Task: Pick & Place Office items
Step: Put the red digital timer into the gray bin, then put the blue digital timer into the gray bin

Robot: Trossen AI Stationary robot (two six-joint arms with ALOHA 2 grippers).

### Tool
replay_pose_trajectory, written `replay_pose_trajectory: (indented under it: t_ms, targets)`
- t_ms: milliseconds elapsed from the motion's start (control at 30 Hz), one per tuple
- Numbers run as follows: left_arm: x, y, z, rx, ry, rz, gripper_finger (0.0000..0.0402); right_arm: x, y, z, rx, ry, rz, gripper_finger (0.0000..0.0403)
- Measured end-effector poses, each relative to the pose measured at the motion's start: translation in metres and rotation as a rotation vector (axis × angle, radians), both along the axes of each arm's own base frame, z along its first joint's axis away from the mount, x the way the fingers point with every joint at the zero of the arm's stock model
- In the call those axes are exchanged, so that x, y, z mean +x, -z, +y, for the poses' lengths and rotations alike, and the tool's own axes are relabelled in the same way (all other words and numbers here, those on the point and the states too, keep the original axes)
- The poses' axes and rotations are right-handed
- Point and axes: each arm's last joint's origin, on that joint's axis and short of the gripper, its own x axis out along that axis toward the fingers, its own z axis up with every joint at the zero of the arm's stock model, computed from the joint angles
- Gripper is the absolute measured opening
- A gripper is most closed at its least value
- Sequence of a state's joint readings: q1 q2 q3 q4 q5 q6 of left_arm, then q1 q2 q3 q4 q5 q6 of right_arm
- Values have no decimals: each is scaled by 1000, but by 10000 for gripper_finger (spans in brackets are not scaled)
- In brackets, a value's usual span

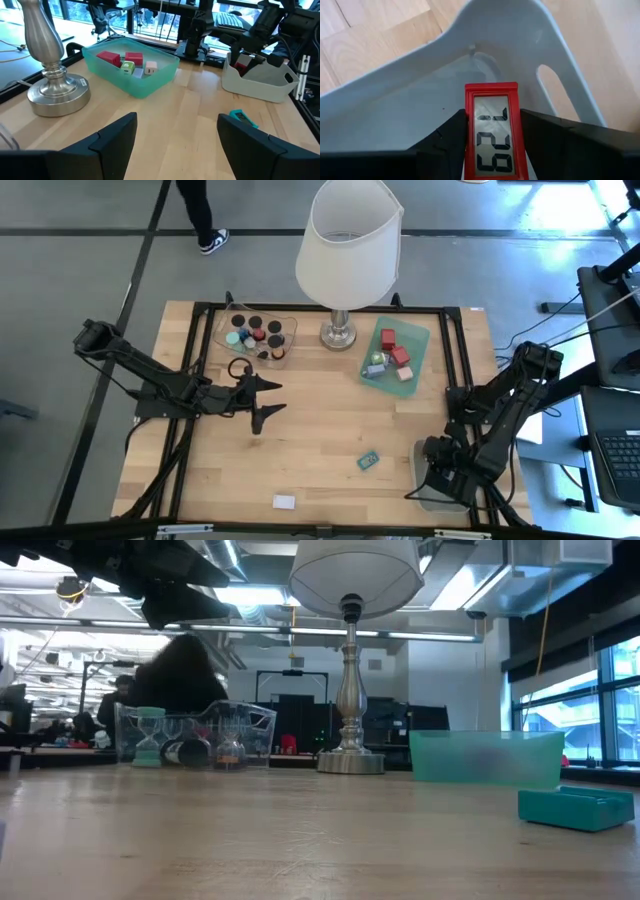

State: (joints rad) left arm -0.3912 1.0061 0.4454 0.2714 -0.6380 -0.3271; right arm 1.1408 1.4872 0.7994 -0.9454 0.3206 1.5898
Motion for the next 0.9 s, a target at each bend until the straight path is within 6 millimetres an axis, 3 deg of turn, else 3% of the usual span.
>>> replay_pose_trajectory:
  t_ms: [667,900]
  targets:
    - [0,0,0,1,-1,1,274,0,-1,0,5,19,1,254]
    - [0,0,0,1,-2,1,273,8,-26,9,55,-20,-6,258]
